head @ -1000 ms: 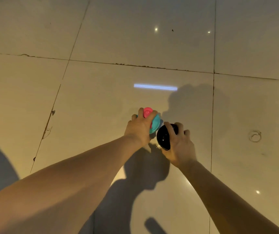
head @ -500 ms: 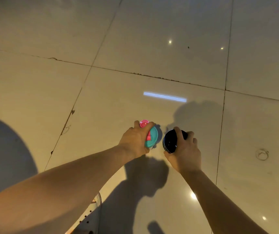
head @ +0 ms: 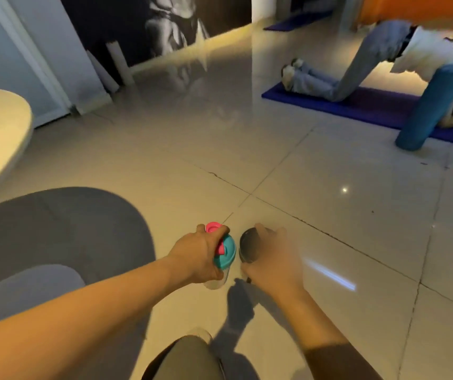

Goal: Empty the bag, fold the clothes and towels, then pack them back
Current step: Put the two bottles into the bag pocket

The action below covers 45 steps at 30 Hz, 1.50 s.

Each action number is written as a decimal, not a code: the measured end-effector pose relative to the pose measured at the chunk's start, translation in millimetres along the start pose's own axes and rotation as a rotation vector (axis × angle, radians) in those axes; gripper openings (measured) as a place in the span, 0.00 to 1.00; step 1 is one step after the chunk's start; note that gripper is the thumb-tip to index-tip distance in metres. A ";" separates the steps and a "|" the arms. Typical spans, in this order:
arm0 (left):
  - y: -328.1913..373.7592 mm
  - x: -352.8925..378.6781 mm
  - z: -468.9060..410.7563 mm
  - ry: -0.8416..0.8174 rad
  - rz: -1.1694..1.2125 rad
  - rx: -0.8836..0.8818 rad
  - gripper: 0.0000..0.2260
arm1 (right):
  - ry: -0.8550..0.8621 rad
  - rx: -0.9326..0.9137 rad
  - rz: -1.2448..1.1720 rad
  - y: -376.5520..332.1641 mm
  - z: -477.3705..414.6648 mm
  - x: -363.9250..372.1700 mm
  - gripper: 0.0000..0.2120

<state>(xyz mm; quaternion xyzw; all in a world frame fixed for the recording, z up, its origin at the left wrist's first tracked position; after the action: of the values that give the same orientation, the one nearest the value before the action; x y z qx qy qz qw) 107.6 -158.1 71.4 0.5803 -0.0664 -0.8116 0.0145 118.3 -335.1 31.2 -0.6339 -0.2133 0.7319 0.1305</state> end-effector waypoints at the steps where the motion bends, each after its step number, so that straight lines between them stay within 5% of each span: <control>1: -9.9 -19.0 17.5 0.032 0.009 -0.020 0.39 | 0.005 -0.035 0.002 -23.8 3.8 -12.5 0.40; 16: -126.7 -213.9 300.9 0.556 0.100 -0.203 0.36 | 0.206 -0.511 0.077 -324.7 129.3 -158.8 0.40; 27: -233.6 -258.7 468.8 0.652 0.083 -0.450 0.40 | 0.189 -0.763 0.097 -490.7 221.2 -158.7 0.44; 38: -339.3 -240.7 484.3 0.548 -0.005 -0.656 0.43 | -0.032 -0.827 0.200 -574.8 190.2 -89.0 0.42; 45: -375.9 -232.1 459.0 0.644 0.010 -0.668 0.44 | -0.047 -0.801 0.233 -602.4 154.5 -66.2 0.42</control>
<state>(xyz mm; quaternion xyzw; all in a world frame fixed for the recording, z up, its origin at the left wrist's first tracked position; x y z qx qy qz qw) -229.8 279.5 388.6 0.7660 0.2038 -0.5667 0.2247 -70.7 138.8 393.0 -0.6376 -0.4107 0.6153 -0.2149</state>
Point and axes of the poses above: each hand's wrist, its own z-axis away from the middle knuckle, its own x-axis out of the palm, y = z × x, the point moved 2 cm from there along -z, towards the middle knuckle
